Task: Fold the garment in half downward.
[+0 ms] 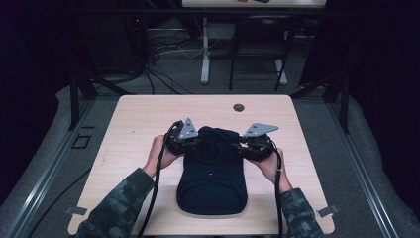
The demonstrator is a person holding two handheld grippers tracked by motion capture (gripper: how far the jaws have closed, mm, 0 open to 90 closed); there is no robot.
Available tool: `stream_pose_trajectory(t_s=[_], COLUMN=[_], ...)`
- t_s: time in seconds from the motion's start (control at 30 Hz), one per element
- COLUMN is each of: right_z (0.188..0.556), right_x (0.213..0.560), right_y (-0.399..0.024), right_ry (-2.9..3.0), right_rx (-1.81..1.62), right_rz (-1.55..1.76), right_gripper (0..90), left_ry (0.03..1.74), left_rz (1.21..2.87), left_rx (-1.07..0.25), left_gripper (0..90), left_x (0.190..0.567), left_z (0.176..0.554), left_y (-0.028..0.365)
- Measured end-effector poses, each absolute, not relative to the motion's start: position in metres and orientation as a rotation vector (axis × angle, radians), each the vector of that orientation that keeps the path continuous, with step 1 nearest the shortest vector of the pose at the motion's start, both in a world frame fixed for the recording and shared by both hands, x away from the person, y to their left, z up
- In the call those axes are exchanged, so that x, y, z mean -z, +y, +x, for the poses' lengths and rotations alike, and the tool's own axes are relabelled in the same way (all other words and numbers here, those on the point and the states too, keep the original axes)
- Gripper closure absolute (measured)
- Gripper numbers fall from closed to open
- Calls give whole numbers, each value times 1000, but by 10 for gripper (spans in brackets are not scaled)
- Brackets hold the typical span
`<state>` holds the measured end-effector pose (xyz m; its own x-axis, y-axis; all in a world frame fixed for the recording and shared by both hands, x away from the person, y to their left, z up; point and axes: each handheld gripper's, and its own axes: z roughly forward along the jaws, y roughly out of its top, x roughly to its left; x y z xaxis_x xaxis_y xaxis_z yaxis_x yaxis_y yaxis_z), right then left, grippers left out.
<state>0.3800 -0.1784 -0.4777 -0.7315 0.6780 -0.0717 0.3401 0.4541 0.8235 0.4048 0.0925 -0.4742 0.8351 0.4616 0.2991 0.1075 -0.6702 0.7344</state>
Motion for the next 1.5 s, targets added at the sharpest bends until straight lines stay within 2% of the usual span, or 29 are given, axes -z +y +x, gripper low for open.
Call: stream_pose_trajectory(t_s=[0.1, 0.27, 0.37, 0.4, 0.47, 0.53, 0.67, 0.8, 0.87, 1.0, 1.17, 1.23, 1.27, 1.37, 1.43, 1.5], right_z=[382, 390, 395, 397, 398, 396, 388, 385, 383, 380, 385, 385, 385, 387, 389, 389], right_x=[480, 483, 484, 484, 485, 485, 483, 481, 480, 477, 472, 469, 466, 462, 458, 457], right_y=[-187, -191, -188, -186, -182, -178, -173, -166, -164, -159, -154, -151, -150, -150, -152, -154], right_ry=[2334, 2325, 2351, 2368, 2370, 2347, 2322, 2315, 2318, 2307, 2307, 2300, 2294, 2265, 2254, 2243], right_rx=[-1220, -1273, -1262, -1251, -1220, -1156, -1129, -1099, -1087, -1062, -1046, -1036, -1021, -1002, -1000, -1029], right_rz=[909, 988, 1003, 1002, 1007, 994, 927, 856, 824, 770, 731, 711, 696, 693, 698, 712], right_gripper=[536, 291, 270, 291, 456, 580, 704, 737, 740, 741, 741, 741, 741, 741, 740, 735], left_ry=[375, 313, 301, 294, 302, 309, 337, 401, 431, 485, 542, 528, 515, 489, 460, 434], left_rz=[2248, 2244, 2239, 2237, 2245, 2249, 2237, 2220, 2215, 2220, 2218, 2232, 2238, 2226, 2216, 2213], left_rx=[-633, -669, -681, -685, -683, -668, -635, -577, -550, -515, -444, -460, -471, -506, -552, -602], left_gripper=[722, 722, 722, 722, 721, 719, 709, 654, 602, 437, 341, 355, 458, 630, 696, 722], left_x=[473, 473, 471, 471, 471, 471, 475, 481, 482, 482, 482, 479, 477, 472, 469, 468], left_z=[400, 395, 392, 392, 392, 392, 393, 397, 398, 404, 415, 417, 417, 416, 415, 413], left_y=[90, 86, 86, 86, 86, 87, 92, 97, 101, 104, 104, 102, 101, 96, 93, 91])
